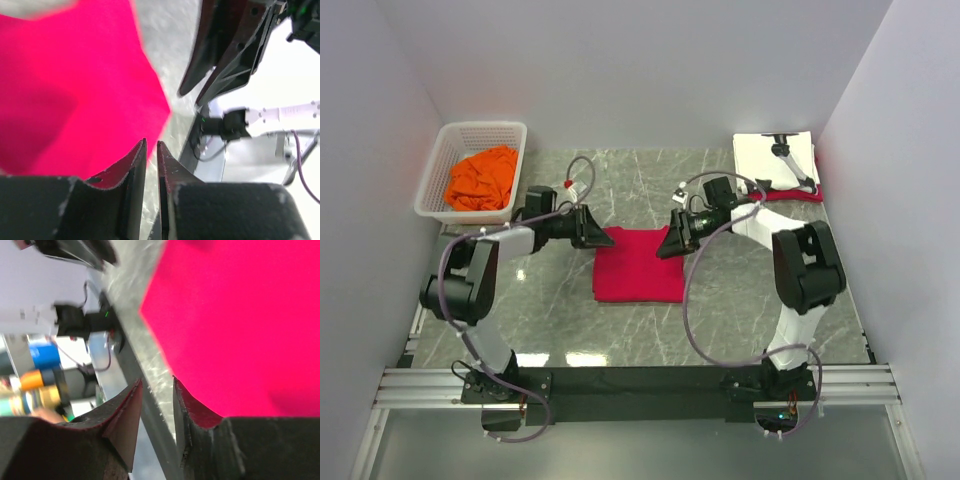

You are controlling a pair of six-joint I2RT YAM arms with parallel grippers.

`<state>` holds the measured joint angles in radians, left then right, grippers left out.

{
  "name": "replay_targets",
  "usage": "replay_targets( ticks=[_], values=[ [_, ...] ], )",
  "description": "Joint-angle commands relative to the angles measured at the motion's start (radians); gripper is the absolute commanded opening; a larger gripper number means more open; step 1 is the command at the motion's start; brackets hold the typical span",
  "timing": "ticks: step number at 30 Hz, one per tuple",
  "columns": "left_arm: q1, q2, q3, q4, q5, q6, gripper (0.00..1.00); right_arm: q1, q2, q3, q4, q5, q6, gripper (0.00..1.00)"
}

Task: Fold and stack the t-shirts
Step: Fold the tshirt

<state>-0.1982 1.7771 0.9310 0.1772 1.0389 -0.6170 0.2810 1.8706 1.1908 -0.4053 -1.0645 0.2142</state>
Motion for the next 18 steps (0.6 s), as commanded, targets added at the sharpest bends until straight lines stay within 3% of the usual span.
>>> replay_targets(
  ticks=[1, 4, 11, 18],
  values=[
    [-0.067, -0.025, -0.093, 0.074, 0.032, -0.044, 0.2, 0.088, -0.03, -0.088, 0.089, -0.031, 0.013, 0.4],
    [-0.089, 0.078, -0.159, 0.157, 0.009, -0.127, 0.2, 0.116, 0.105, -0.065, 0.056, -0.037, -0.021, 0.4],
    [-0.046, 0.289, -0.031, 0.085, -0.017, -0.029, 0.18, 0.029, 0.347, 0.093, -0.044, 0.024, -0.047, 0.37],
    [0.0, 0.265, 0.123, -0.007, -0.004, 0.068, 0.18, -0.022, 0.303, 0.27, -0.133, 0.089, -0.117, 0.36]
  ],
)
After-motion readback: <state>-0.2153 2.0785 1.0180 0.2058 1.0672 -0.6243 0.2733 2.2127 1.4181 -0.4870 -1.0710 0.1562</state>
